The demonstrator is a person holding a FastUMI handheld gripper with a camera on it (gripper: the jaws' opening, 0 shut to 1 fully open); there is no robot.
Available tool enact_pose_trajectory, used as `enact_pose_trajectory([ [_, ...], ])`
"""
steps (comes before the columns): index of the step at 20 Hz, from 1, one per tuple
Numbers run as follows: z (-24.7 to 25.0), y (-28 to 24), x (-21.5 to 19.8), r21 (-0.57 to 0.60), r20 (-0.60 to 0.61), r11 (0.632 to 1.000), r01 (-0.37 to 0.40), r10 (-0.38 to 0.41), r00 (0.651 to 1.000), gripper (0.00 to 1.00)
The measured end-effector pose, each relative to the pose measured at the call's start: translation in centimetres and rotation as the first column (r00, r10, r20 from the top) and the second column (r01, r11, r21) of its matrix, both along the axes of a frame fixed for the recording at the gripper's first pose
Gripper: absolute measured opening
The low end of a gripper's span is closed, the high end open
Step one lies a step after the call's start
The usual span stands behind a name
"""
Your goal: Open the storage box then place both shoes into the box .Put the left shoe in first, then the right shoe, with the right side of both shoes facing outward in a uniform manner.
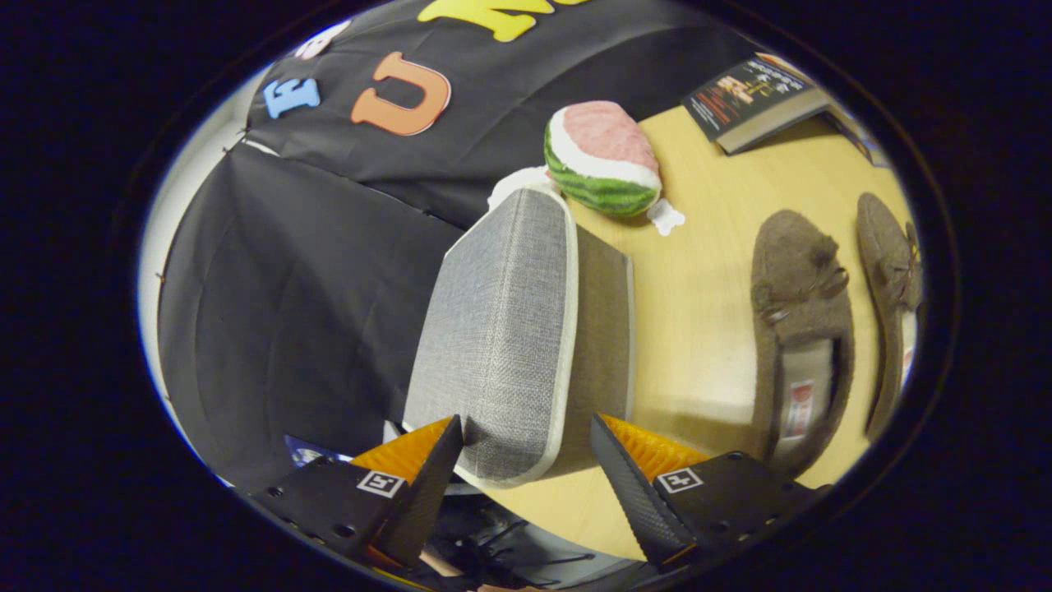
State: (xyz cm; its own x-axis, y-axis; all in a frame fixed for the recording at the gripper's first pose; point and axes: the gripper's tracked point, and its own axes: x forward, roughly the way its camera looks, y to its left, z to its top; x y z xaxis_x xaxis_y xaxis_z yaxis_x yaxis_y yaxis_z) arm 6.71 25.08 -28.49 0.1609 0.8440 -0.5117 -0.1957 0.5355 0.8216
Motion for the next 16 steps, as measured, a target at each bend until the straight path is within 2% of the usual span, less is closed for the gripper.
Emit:
enact_pose_trajectory([
  [4, 0.1, 0.7, -0.3, 0.072, -0.111, 0.997, -0.016, 0.024, 0.994, 0.93],
  [7, 0.6, 0.6, -0.6, 0.062, -0.121, 0.998, -0.031, 0.038, 0.992, 0.73],
  [11, 1.7, 0.0, -0.9, 0.059, -0.112, 0.997, -0.052, 0.058, 0.992, 0.66],
  [12, 1.8, 0.0, -0.7, 0.064, -0.113, 0.997, -0.053, 0.060, 0.992, 0.61],
  [15, 2.1, -0.3, -0.3, 0.052, -0.094, 0.998, -0.035, 0.040, 0.995, 0.61],
  [16, 2.4, -0.6, -0.2, 0.051, -0.091, 0.998, -0.026, 0.031, 0.995, 0.52],
])
